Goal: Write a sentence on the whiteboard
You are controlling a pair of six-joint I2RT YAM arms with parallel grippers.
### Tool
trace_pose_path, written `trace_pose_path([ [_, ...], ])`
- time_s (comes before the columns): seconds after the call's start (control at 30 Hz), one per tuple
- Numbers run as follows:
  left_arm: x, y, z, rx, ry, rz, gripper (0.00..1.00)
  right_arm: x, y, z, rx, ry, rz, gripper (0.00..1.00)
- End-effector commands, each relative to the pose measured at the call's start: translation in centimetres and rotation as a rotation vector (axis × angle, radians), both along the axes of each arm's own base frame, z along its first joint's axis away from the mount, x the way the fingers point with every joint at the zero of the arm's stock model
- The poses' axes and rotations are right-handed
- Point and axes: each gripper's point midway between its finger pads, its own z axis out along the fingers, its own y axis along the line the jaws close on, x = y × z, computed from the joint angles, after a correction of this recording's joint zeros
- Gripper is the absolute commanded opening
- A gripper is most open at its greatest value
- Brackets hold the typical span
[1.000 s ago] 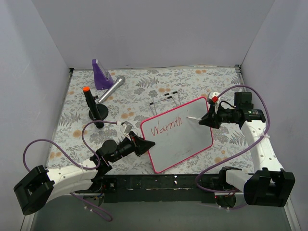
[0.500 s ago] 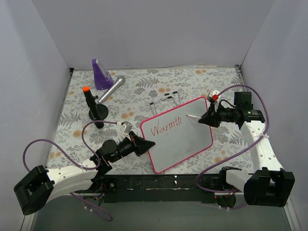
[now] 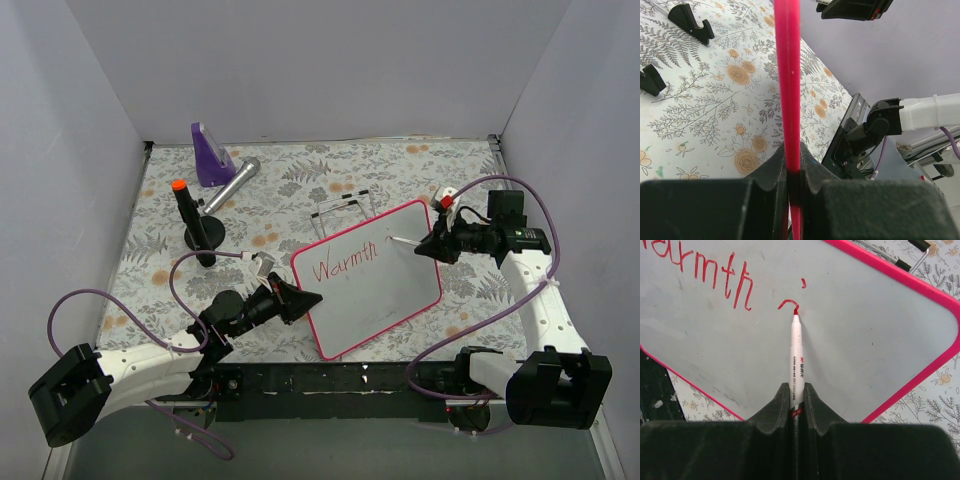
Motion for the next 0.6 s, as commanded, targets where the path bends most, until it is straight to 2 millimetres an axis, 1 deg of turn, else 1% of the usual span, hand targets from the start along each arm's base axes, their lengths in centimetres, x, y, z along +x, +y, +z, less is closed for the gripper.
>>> trace_pose_path([
  [0.0,-0.3,-0.2,2.3,-0.048,-0.097,-0.020,0.00,-0.8,-0.3,-0.6,-0.034,0.018,0.050,0.01],
  [0.2,-0.2,-0.2,2.3,-0.048,-0.096,-0.021,0.00,-2.1,-0.3,-1.8,-0.053,0.044,0.087,0.01],
  [0.37,-0.3,-0.2,2.3,-0.048,-0.095,-0.023,0.00,-2.6,-0.5,-2.6,-0.068,0.059,0.093,0.01],
  [0.43,-0.3,-0.2,2.4,-0.050,-0.096,-0.023,0.00,-2.5,-0.6,-2.5,-0.072,0.057,0.086,0.01],
  [0.57,-0.3,-0.3,2.4,-0.048,-0.096,-0.026,0.00,-1.2,-0.9,-1.7,-0.082,0.023,0.041,0.01],
])
